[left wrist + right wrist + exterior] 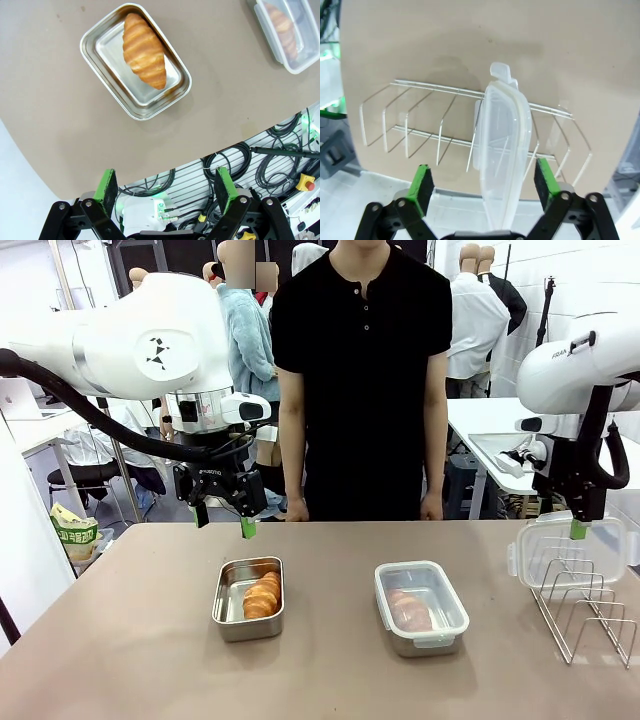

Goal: Place the bread in airtight containers.
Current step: Pick up one Airtight Container lid and hand it to the human.

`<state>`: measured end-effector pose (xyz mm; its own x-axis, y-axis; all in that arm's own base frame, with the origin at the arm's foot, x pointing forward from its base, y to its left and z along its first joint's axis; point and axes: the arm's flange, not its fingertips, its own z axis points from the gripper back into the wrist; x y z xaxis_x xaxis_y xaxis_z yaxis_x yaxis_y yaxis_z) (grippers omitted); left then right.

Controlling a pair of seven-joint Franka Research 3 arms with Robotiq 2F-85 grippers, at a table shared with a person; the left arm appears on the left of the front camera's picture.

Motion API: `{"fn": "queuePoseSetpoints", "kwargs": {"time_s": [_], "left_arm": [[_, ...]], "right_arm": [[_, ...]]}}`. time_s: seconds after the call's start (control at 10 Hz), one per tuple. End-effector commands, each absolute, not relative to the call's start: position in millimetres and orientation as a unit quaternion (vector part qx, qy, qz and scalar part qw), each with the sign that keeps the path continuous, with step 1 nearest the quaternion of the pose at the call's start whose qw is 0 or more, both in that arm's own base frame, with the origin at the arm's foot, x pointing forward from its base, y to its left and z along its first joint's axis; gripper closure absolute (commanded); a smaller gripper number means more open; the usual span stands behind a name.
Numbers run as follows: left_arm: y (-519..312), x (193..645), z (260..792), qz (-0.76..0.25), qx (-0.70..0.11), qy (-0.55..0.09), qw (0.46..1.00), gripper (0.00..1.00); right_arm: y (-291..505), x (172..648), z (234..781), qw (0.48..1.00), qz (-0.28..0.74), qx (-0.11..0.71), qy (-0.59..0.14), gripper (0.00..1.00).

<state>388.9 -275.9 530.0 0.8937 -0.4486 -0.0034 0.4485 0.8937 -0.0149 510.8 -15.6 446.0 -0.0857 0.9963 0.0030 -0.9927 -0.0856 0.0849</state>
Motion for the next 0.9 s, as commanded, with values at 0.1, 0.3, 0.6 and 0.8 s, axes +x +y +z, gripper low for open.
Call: {"fn": "queuePoseSetpoints", "kwargs": {"time_s": [0.1, 0.3, 0.6, 0.8], "left_arm": [[-274.7, 388.6, 531.7, -0.230, -0.003, 0.002, 0.973, 0.00], [-274.7, 388.6, 531.7, -0.230, -0.003, 0.002, 0.973, 0.00], [-274.7, 388.6, 531.7, -0.230, -0.003, 0.002, 0.973, 0.00], [-274.7, 388.6, 531.7, -0.230, -0.003, 0.002, 0.973, 0.00]], "right_arm": [[-28.4, 511.7, 431.7, 0.696, 0.717, 0.015, 0.041, 0.00], [-31.5, 514.3, 425.2, 0.696, 0.716, 0.019, 0.037, 0.00], [-30.8, 517.6, 414.8, 0.690, 0.722, 0.039, 0.039, 0.00], [-32.9, 515.8, 415.0, 0.690, 0.721, 0.042, 0.041, 0.04]]}}
